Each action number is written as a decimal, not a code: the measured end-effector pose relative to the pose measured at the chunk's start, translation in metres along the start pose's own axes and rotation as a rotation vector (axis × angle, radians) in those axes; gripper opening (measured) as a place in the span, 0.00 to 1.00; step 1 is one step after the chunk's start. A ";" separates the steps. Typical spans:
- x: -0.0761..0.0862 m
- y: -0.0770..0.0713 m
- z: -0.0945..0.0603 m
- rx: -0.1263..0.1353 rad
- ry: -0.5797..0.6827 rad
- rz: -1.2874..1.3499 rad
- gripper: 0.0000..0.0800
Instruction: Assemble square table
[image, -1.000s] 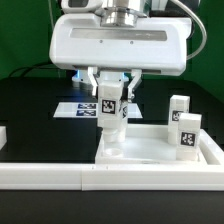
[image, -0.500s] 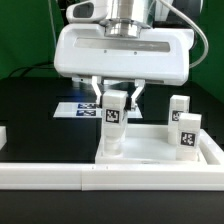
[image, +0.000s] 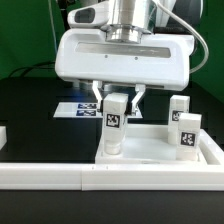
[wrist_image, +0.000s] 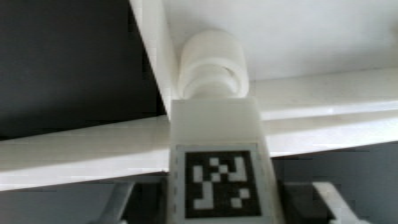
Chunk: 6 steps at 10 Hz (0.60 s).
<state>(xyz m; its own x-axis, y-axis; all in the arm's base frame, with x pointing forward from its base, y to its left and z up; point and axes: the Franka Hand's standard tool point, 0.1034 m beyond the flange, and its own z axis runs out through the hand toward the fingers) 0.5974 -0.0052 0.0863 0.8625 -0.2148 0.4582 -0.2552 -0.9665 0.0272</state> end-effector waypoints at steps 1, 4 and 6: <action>-0.005 0.000 0.005 -0.004 -0.008 -0.005 0.36; -0.009 -0.002 0.010 -0.007 0.002 -0.014 0.36; -0.009 -0.001 0.011 -0.008 0.010 -0.008 0.36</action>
Offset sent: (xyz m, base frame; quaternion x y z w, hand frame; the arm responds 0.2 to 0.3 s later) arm 0.0003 0.0037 -0.0101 -0.0016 0.0075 0.0062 1.0000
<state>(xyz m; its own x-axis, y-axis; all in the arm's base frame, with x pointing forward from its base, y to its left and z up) 0.5951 -0.0035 0.0729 0.8602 -0.2054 0.4668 -0.2515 -0.9671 0.0379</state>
